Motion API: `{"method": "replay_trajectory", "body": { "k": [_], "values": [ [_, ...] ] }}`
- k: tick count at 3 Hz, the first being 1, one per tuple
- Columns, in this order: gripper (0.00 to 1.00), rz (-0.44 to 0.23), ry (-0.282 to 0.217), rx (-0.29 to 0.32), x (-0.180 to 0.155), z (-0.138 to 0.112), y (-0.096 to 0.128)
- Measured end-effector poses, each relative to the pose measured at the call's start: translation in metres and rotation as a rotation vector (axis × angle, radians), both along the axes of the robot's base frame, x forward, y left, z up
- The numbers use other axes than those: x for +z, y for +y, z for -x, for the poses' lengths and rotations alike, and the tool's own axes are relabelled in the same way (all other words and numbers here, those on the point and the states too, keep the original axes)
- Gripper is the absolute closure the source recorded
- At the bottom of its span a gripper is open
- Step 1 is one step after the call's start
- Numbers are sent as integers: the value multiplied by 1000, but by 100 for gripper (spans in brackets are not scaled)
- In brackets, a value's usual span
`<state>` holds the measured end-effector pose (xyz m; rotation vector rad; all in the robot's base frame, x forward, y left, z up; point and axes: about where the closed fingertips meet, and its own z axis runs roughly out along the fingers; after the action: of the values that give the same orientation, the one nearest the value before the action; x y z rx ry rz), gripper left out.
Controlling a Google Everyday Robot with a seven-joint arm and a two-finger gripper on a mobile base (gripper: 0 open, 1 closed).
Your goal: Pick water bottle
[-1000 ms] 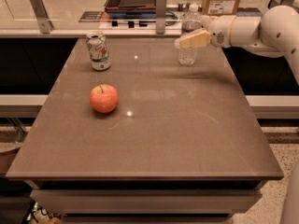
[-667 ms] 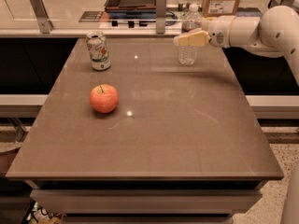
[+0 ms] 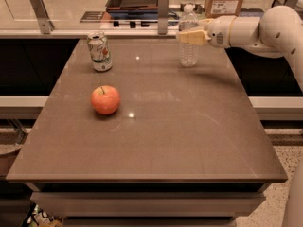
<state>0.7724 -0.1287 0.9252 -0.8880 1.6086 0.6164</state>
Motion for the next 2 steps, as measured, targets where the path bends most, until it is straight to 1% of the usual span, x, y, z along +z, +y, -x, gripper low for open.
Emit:
{"method": "replay_trajectory", "body": {
  "k": [1,2],
  "values": [
    [88,-1,2,5,-1,0,3],
    [100,-1,3,9,-2,-1,6]
  ]
}}
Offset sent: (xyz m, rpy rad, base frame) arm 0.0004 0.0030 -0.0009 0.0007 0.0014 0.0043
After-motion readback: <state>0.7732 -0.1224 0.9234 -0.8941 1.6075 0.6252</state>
